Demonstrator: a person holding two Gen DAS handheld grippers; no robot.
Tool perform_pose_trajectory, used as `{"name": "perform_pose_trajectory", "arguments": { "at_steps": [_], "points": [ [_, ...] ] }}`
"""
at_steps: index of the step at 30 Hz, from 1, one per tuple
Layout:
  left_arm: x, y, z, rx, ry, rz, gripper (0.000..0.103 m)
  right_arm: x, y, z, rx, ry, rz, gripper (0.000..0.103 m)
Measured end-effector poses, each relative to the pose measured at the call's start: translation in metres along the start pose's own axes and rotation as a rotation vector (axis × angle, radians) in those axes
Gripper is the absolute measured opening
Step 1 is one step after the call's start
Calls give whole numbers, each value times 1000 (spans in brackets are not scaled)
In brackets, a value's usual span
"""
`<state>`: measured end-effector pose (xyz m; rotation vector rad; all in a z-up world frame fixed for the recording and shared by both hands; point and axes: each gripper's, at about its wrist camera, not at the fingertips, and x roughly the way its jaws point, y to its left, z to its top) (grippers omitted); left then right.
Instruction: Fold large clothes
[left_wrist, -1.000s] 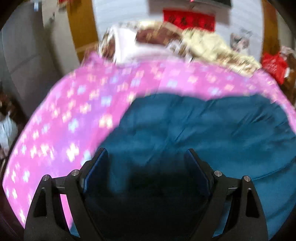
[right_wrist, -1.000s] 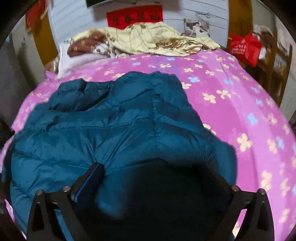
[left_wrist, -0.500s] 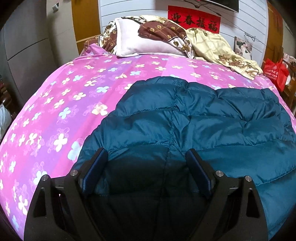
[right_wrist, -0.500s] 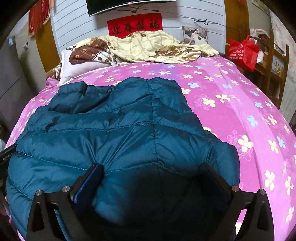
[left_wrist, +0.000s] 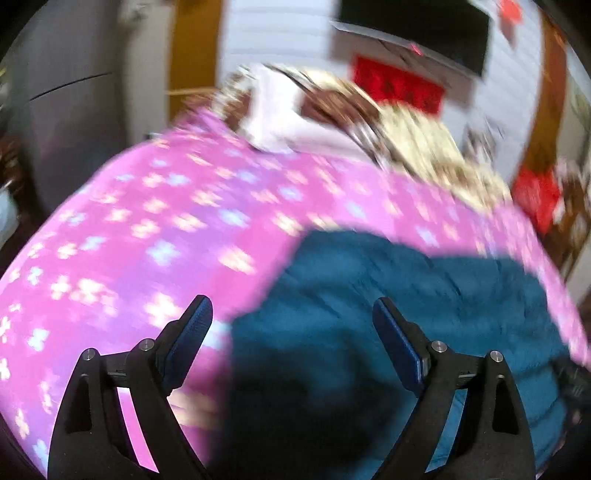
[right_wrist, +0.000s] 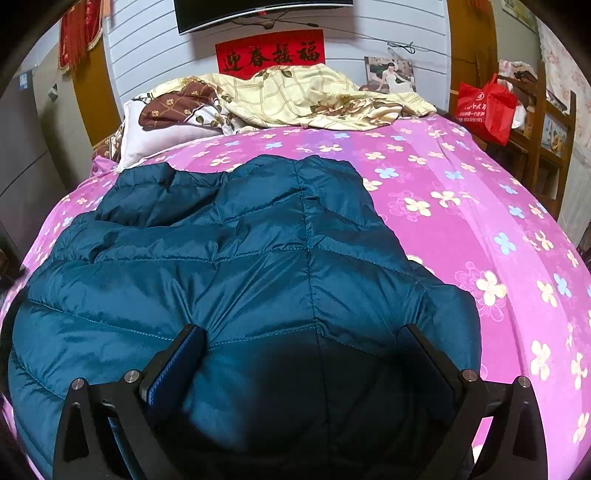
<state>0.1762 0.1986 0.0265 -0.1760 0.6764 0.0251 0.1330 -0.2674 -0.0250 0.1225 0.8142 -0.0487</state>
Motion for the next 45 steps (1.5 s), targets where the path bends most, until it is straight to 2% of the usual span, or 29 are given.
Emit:
{"name": "perform_pose_trajectory", "arguments": {
  "at_steps": [1, 3, 5, 6, 8, 9, 12, 14, 17, 21, 23, 27, 30, 32, 33, 36, 38, 40, 42, 45],
  "points": [
    [1, 21, 3, -50, 9, 7, 89, 0, 0, 0, -1, 1, 0, 103],
    [19, 53, 1, -141, 102, -21, 89, 0, 0, 0, 0, 1, 0, 103],
    [40, 72, -8, -214, 208, -89, 88, 0, 0, 0, -1, 2, 0, 103],
    [46, 74, -12, -232, 245, -153, 88, 0, 0, 0, 0, 1, 1, 103],
    [53, 68, -16, -224, 297, -278, 88, 0, 0, 0, 1, 1, 0, 103],
    [56, 64, -19, -211, 319, -316, 88, 0, 1, -1, -1, 0, -2, 103],
    [71, 54, -27, -196, 384, -376, 88, 0, 0, -1, 1, 0, 1, 103],
    [84, 55, -31, -226, 423, -440, 88, 0, 0, 0, 1, -1, 2, 103],
    [89, 55, -28, -219, 415, -522, 89, 0, 1, 0, -1, 1, -1, 103],
    [88, 40, -29, -127, 407, -568, 89, 0, 0, 0, 1, 0, 1, 103],
    [85, 36, -29, -89, 388, -557, 88, 0, 0, 0, 1, 0, 2, 103],
    [84, 37, -28, -82, 340, -520, 66, 0, 0, 0, 1, 3, 1, 103],
    [83, 32, -29, -50, 318, -470, 60, -1, -2, 4, -4, 34, 13, 103],
    [82, 28, -31, -33, 307, -440, 60, -10, -9, 12, -33, 59, 48, 103],
    [81, 27, -32, -25, 304, -428, 60, -21, -19, 15, -16, 19, 36, 103],
    [80, 27, -33, -14, 302, -406, 61, -52, -71, 17, 102, -86, 3, 103],
    [81, 27, -34, -15, 303, -399, 62, -58, -105, 11, 179, -99, -3, 103],
    [83, 27, -33, -13, 304, -393, 62, -54, -133, 3, 253, -76, 40, 103],
    [82, 25, -33, -7, 299, -382, 62, -50, -137, 2, 250, -49, 67, 103],
    [81, 21, -33, 9, 289, -366, 62, -48, -118, 9, 156, -50, 125, 103]
  ]
}}
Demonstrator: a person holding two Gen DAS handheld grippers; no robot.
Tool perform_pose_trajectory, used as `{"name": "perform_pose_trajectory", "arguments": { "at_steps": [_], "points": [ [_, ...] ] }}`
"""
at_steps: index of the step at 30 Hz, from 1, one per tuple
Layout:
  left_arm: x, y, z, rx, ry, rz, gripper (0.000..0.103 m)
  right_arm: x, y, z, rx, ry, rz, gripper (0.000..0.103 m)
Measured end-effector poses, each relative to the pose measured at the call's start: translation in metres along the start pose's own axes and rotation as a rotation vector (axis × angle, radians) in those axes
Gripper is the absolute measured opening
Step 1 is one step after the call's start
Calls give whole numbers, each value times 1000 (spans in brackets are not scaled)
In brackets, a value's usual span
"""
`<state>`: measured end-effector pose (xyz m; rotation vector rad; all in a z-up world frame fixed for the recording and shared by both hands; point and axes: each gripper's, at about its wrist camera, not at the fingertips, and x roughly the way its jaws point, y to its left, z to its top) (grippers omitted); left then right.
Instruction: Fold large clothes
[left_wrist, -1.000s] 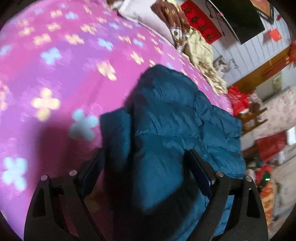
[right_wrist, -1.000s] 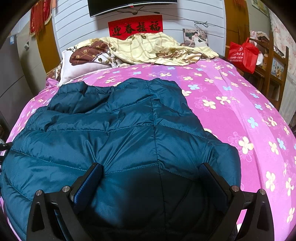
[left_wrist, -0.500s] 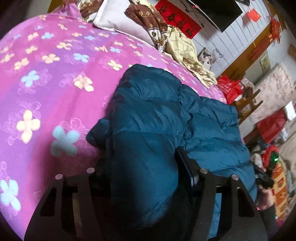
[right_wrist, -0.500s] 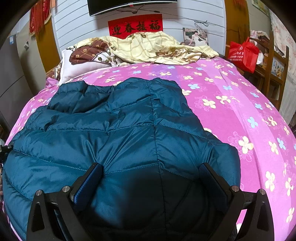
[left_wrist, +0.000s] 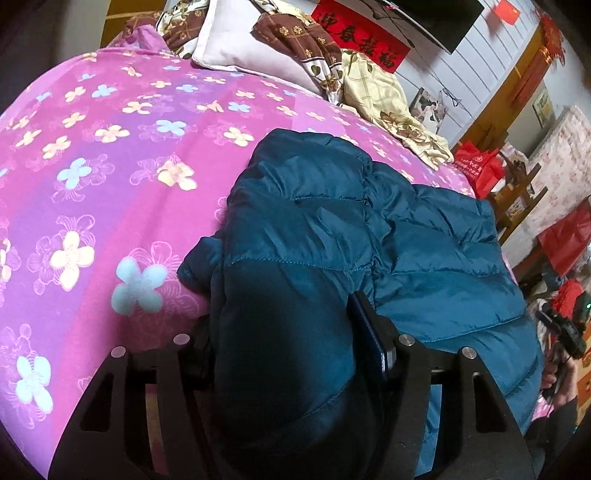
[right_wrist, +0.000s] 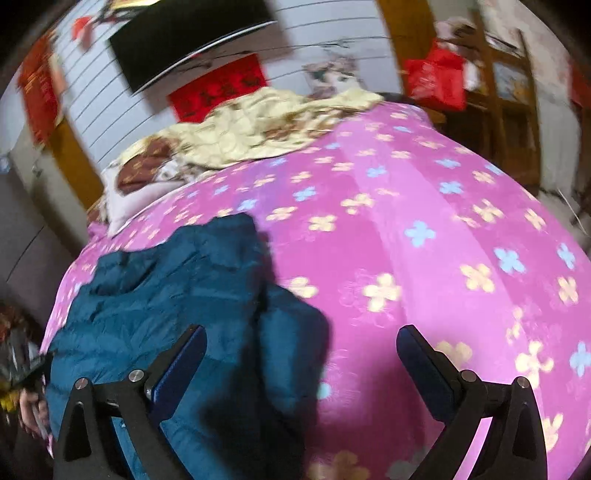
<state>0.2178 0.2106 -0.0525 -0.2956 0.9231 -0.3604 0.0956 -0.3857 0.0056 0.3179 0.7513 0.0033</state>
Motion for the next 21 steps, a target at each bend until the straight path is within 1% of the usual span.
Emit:
{"name": "perform_pose_trajectory", "arguments": {
  "at_steps": [1, 2, 3, 4, 5, 6, 8, 9, 10, 11, 13, 15, 17, 18, 19, 21],
  "points": [
    [-1, 0, -1, 0, -1, 2, 62, 7, 9, 1, -46, 18, 25, 103],
    [-1, 0, -1, 0, -2, 3, 63, 14, 15, 2, -78, 34, 13, 103],
    [-1, 0, -1, -1, -3, 3, 63, 25, 19, 2, -114, 61, -33, 103],
    [-1, 0, -1, 0, -1, 3, 64, 34, 18, 0, -123, 91, -60, 103],
    [-1, 0, -1, 0, 0, 6, 65, 43, 12, -3, -101, 122, -57, 103],
    [0, 1, 0, -1, 1, 10, 67, 47, 4, -5, -66, 139, -27, 103],
    [1, 2, 1, -8, 9, 13, 70, 58, -17, -9, 52, 180, 93, 103],
    [3, 4, 1, -14, 16, 10, 71, 60, -23, -12, 75, 187, 131, 103],
    [3, 4, 1, -19, 22, 6, 71, 65, -29, -15, 103, 204, 212, 103],
    [5, 6, 2, -26, 30, -2, 72, 65, -29, -16, 95, 191, 262, 103],
    [6, 9, 3, -40, 39, -18, 73, 70, -23, -20, 79, 217, 377, 101],
    [7, 9, 4, -35, 41, -14, 73, 73, -20, -21, 58, 214, 426, 100],
    [7, 8, 4, -31, 41, -11, 73, 81, -22, -22, 67, 219, 493, 101],
    [7, 8, 4, -31, 41, -11, 72, 83, -21, -22, 68, 216, 504, 100],
    [7, 7, 3, -31, 40, -9, 71, 85, -20, -20, 62, 216, 509, 98],
    [6, 6, 3, -24, 39, -14, 62, 87, -16, -20, 35, 217, 498, 87]
  ]
}}
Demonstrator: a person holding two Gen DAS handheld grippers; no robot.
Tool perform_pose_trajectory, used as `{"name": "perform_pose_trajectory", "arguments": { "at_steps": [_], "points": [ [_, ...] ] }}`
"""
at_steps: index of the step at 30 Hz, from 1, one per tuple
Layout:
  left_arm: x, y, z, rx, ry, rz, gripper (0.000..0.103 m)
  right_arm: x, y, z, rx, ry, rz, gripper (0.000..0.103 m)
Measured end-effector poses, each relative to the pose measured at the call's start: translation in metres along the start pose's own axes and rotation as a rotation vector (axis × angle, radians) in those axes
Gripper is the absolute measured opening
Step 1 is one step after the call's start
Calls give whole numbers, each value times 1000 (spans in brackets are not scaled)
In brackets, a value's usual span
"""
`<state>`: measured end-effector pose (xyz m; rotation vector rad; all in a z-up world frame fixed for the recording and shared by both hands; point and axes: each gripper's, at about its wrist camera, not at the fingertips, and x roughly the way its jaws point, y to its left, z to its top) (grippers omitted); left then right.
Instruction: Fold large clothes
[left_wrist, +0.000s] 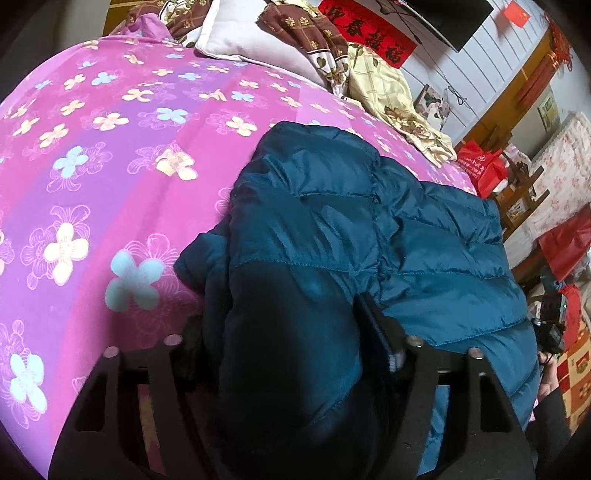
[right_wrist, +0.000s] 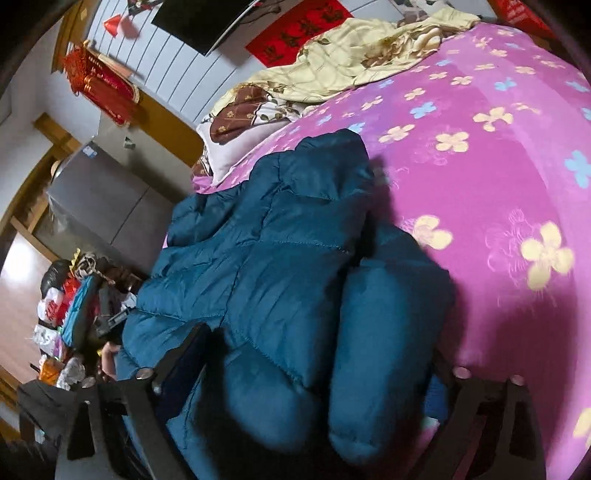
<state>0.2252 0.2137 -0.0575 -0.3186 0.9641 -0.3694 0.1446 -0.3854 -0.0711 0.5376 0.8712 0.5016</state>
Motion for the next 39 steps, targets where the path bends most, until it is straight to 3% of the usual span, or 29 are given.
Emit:
{"name": "perform_pose_trajectory", "arguments": {
  "at_steps": [1, 3, 6, 11, 14, 20, 25, 29, 33, 35, 36, 39],
  "points": [
    [-1, -2, 0, 6, -4, 3, 58, 2, 2, -2, -22, 4, -19, 84],
    [-3, -9, -1, 32, -15, 18, 43, 0, 9, -1, -51, 12, -52, 62],
    [-9, -30, -6, 115, -46, 100, 28, -3, 31, -4, -147, 17, -129, 44],
    [-20, -72, -18, 276, -141, 329, 16, -3, 79, -7, -338, 9, -367, 28],
    [-36, -74, -12, 242, -183, 328, 14, -13, 104, -5, -404, -51, -471, 22],
    [-76, -95, 10, 195, -274, 254, 13, -57, 139, 9, -420, -235, -518, 20],
    [-77, -131, 30, 201, -280, 195, 13, -89, 137, 38, -418, -270, -580, 20],
    [-44, -157, 43, 203, -222, 168, 13, -101, 99, 67, -329, -219, -580, 20],
    [9, -157, 41, 199, -137, 231, 16, -87, 50, 72, -234, -178, -521, 22],
    [40, -148, 35, 206, -70, 295, 25, -68, 12, 65, -122, -129, -466, 26],
    [46, -142, 31, 201, -60, 294, 35, -64, -4, 61, -54, -109, -444, 33],
    [36, -126, 28, 138, -84, 239, 40, -75, -36, 51, 167, -150, -305, 41]
  ]
}}
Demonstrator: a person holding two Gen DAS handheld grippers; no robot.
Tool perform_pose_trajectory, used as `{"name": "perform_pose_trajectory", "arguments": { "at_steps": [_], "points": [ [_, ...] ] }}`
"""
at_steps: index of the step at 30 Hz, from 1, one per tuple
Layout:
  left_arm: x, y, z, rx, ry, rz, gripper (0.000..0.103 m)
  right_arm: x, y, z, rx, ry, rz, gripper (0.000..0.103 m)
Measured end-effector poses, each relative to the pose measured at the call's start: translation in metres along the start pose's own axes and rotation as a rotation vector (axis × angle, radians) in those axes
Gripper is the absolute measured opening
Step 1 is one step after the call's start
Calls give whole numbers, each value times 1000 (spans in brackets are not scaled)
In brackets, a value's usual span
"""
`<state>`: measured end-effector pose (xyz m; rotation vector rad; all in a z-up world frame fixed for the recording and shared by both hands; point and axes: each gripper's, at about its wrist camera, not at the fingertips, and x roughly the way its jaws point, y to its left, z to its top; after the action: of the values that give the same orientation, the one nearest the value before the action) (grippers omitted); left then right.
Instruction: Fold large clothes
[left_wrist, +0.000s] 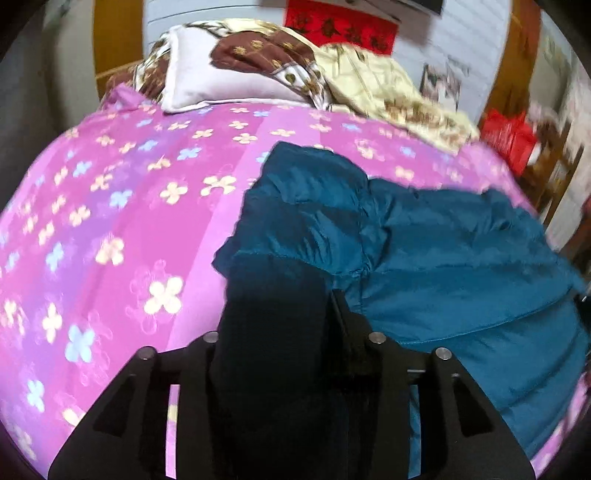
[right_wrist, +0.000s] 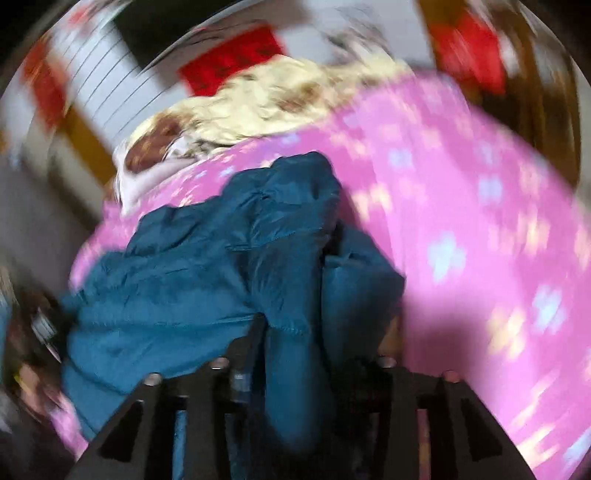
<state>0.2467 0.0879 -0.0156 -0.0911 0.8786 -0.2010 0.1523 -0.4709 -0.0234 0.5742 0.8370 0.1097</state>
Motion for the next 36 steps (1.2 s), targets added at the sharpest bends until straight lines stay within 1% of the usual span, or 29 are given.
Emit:
{"name": "perform_pose_trajectory", "arguments": {
  "at_steps": [1, 2, 3, 4, 6, 7, 9, 10, 11, 13, 14, 15, 16, 17, 18, 19, 20, 22, 23, 25, 26, 27, 28, 29, 30, 31, 33, 35, 36],
  "points": [
    [-4, 7, 1, -26, -1, -30, 41, -9, -6, 1, 48, -26, 40, 41],
    [-9, 13, 4, -45, -1, -46, 45, -17, -9, 2, 74, -42, 55, 44],
    [-16, 17, 6, -57, -9, -43, 48, -28, -12, 2, 100, -66, 51, 48],
    [-26, 20, 7, -61, -29, -41, 48, -43, -12, 3, 110, -90, 25, 48],
    [-55, 26, 10, -58, -77, -22, 50, -70, -5, 2, 88, -140, 6, 48],
    [-70, 25, 9, -53, -98, -13, 53, -86, 5, -1, 53, -164, -4, 48],
    [-108, 17, 2, -11, -156, 6, 68, -118, 34, -14, -48, -192, -61, 50],
    [-122, 13, -2, 11, -179, 19, 73, -129, 44, -21, -85, -196, -83, 50],
    [-144, 3, -11, 49, -217, 42, 80, -142, 58, -32, -129, -195, -116, 51],
    [-182, -17, -32, 134, -289, 57, 84, -166, 85, -61, -195, -196, -165, 51],
    [-193, -24, -42, 163, -300, 57, 87, -174, 92, -73, -210, -195, -173, 53],
    [-209, -36, -57, 189, -305, 44, 95, -186, 104, -90, -224, -197, -185, 60],
    [-217, -42, -68, 194, -296, 13, 101, -194, 110, -103, -227, -207, -204, 65],
    [-223, -50, -82, 202, -271, -35, 103, -199, 115, -114, -230, -219, -224, 76],
    [-224, -59, -92, 220, -233, -64, 103, -208, 122, -129, -245, -237, -241, 79],
    [-224, -70, -107, 244, -186, -71, 103, -216, 128, -145, -262, -245, -240, 79],
    [-224, -80, -121, 261, -162, -52, 103, -221, 132, -155, -269, -248, -237, 79],
    [-229, -98, -150, 302, -162, 7, 103, -230, 139, -180, -289, -257, -251, 79],
    [-235, -106, -164, 317, -174, 23, 103, -235, 143, -193, -301, -262, -268, 79],
    [-248, -117, -187, 319, -188, -2, 103, -246, 148, -218, -317, -281, -287, 79],
    [-254, -122, -196, 310, -179, -23, 103, -249, 150, -226, -326, -281, -283, 80],
    [-258, -126, -203, 307, -171, -27, 103, -253, 152, -235, -338, -280, -283, 80],
    [-264, -132, -210, 310, -163, -43, 103, -259, 155, -246, -353, -288, -298, 80],
    [-268, -135, -214, 304, -153, -64, 103, -262, 156, -252, -360, -295, -311, 80],
    [-270, -137, -217, 275, -135, -98, 103, -266, 159, -260, -374, -297, -322, 82],
    [-268, -138, -216, 250, -122, -106, 103, -268, 161, -266, -388, -298, -329, 82],
    [-267, -148, -223, 252, -102, -70, 103, -271, 166, -275, -418, -301, -356, 83],
    [-262, -158, -226, 262, -66, 5, 103, -274, 170, -282, -443, -301, -373, 83],
    [-261, -161, -226, 248, -48, 15, 103, -277, 172, -284, -447, -308, -377, 83]
  ]
}}
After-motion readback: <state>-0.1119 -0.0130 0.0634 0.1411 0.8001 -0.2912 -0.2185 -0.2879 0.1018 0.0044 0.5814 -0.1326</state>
